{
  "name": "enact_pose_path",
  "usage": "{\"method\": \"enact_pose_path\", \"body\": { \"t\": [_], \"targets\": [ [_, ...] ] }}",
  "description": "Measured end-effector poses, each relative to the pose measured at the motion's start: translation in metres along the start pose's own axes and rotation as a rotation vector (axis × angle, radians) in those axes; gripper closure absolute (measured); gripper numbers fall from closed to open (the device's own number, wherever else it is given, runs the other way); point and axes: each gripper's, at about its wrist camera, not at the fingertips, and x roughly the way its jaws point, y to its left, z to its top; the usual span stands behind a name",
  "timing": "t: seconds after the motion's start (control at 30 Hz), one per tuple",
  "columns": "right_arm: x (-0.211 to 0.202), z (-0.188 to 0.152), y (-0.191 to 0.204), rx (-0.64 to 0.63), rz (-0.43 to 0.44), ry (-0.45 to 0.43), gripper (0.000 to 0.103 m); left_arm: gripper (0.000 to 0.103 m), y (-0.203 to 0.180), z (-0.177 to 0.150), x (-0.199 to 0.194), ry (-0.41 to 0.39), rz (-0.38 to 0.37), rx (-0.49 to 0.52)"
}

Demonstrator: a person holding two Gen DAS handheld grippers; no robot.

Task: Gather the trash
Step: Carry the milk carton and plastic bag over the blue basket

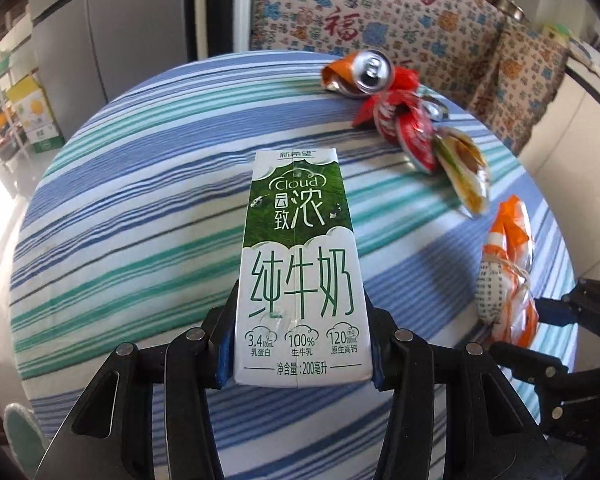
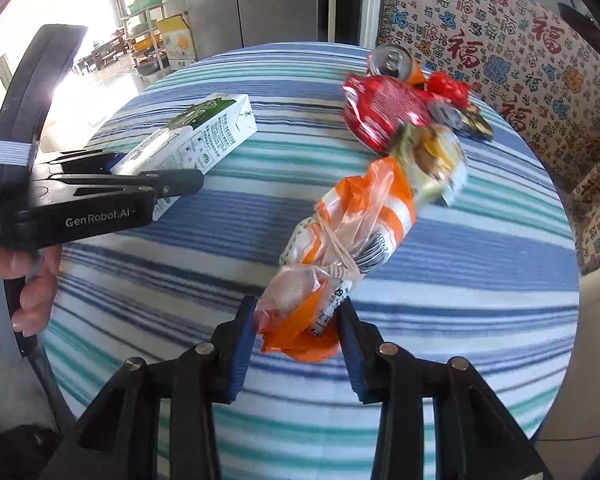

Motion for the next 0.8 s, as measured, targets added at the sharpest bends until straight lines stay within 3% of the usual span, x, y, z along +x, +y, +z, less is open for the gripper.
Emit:
{"method": "enact_pose_path", "body": {
  "t": [0.07,0.23,0.43,0.57,0.6,0.63,0.67,0.7,0.8],
  "targets": [
    [-0.008,-0.001,-0.011,0.047,0.026,0.002,0.051,0.042,-0.008,-0.001,-0.001,0.012,-0.017,0.015],
    [-0.022,0.010,-0.029,0.125,0.055,-0.023,0.042,0.022,0.008,-0.002,-0.016,0.000,-0.095,-0.040],
    [-0.002,0.027,-0.038,0.218,0.043,0.055,0.041,0.018,0.009,0.017,-0.019,0.011,-0.124,-0.030],
    [0.017,0.031,-0.044,0.290,0.037,0.112,0.037,0.017,-0.003,0.027,0.005,0.093,-0.069,0.034],
    [0.023,0.030,-0.047,0.316,0.054,0.131,0.037,0.019,-0.005,0.028,0.013,0.120,-0.052,0.051],
    [0.024,0.029,-0.050,0.333,0.064,0.131,0.042,0.033,-0.005,0.027,0.018,0.140,-0.032,0.066],
    [0.021,0.030,-0.051,0.327,0.057,0.113,0.055,0.045,-0.006,0.026,0.021,0.153,-0.015,0.080],
    [0.015,0.029,-0.052,0.316,0.053,0.091,0.056,0.054,-0.007,0.026,0.018,0.137,0.016,0.099],
    [-0.009,0.025,-0.052,0.277,0.031,0.025,0.056,0.054,-0.002,0.024,0.003,0.104,-0.040,0.065]
  ]
}}
